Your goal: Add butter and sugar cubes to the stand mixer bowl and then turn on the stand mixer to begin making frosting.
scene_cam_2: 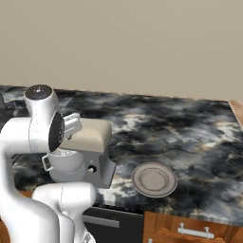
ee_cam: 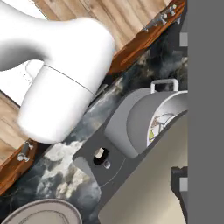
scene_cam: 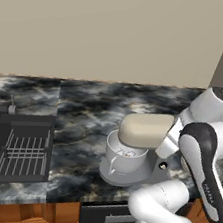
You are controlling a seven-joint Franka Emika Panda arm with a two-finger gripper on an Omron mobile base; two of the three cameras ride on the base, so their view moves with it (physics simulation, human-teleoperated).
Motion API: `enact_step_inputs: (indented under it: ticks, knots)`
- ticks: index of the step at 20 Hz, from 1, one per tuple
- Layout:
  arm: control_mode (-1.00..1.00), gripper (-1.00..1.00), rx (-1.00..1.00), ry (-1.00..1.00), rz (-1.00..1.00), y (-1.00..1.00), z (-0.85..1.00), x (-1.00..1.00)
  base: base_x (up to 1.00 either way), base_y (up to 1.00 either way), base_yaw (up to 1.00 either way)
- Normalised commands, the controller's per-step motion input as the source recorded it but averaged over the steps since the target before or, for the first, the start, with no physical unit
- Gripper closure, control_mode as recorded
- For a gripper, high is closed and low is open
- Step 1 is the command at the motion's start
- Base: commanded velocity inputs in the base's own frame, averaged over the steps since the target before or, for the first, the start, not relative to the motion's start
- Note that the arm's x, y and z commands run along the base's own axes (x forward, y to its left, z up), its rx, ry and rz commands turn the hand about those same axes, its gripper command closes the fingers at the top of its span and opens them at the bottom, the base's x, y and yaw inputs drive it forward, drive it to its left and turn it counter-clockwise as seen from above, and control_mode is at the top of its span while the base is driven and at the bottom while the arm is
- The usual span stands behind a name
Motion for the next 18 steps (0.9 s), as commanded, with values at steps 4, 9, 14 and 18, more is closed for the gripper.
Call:
enact_step_inputs:
  ticks: [4, 9, 14, 18]
  knots:
    - [-1.00, -1.00, 0.00, -0.40, -0.09, -0.42, -0.25, -0.79, 0.00, 0.00, 0.00]
    - [-1.00, -1.00, 0.01, -0.48, -0.05, -0.30, -0.34, -0.44, 0.00, 0.00, 0.00]
    - [-1.00, -1.00, 0.07, -0.22, -0.09, -0.41, -0.38, -0.33, 0.00, 0.00, 0.00]
    - [-1.00, -1.00, 0.26, -0.15, -0.17, -0.32, -0.62, -0.47, 0.00, 0.00, 0.00]
